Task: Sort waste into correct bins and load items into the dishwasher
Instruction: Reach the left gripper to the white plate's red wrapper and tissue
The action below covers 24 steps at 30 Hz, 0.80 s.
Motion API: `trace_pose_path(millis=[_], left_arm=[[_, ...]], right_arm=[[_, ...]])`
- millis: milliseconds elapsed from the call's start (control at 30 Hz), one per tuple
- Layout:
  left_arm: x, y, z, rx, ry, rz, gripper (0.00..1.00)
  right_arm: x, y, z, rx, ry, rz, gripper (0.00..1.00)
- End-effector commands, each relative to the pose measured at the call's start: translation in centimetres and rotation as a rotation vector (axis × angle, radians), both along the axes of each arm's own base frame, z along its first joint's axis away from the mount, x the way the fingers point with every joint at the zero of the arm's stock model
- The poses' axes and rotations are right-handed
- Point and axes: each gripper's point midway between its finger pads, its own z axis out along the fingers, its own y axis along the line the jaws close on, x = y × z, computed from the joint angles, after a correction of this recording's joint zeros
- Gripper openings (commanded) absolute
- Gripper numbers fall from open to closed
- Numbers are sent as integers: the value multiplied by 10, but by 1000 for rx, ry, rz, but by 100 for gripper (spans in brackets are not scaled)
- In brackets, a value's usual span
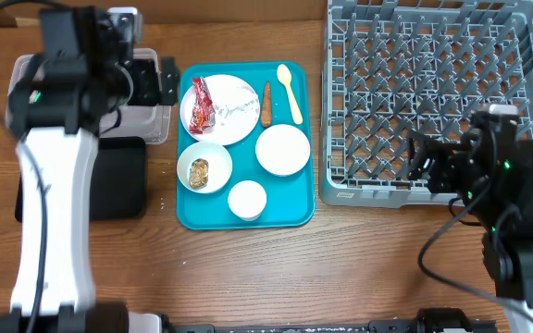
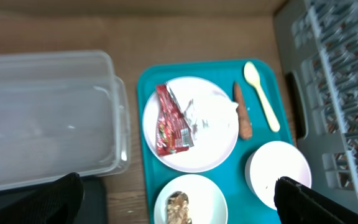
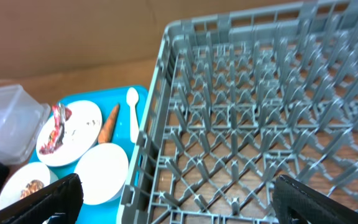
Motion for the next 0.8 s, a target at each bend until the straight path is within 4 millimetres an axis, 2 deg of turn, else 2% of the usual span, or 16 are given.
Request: trace_pose_path(millis=[0, 67, 133, 400, 467, 600, 767], left_arm=[[15, -22, -22, -113, 68, -48, 100], [23, -36, -37, -157, 93, -130, 100], [28, -42, -52, -125, 114, -161, 100], [48, -48, -122, 240, 213, -23, 100], [55, -54, -138, 260, 223, 1, 100], [69, -53, -173, 246, 260, 85, 91], [80, -56, -216, 177, 314, 96, 90]], right_arm=[[5, 5, 3, 15, 9, 24, 100], [7, 7, -4, 22, 40, 35, 100], [7, 10, -10, 31, 67, 49, 100], [5, 12, -22, 39, 117, 59, 100], [5, 12, -23, 40, 123, 59, 100], [2, 12, -28, 40, 146, 58, 100], [3, 12, -37, 41, 184, 57, 100]])
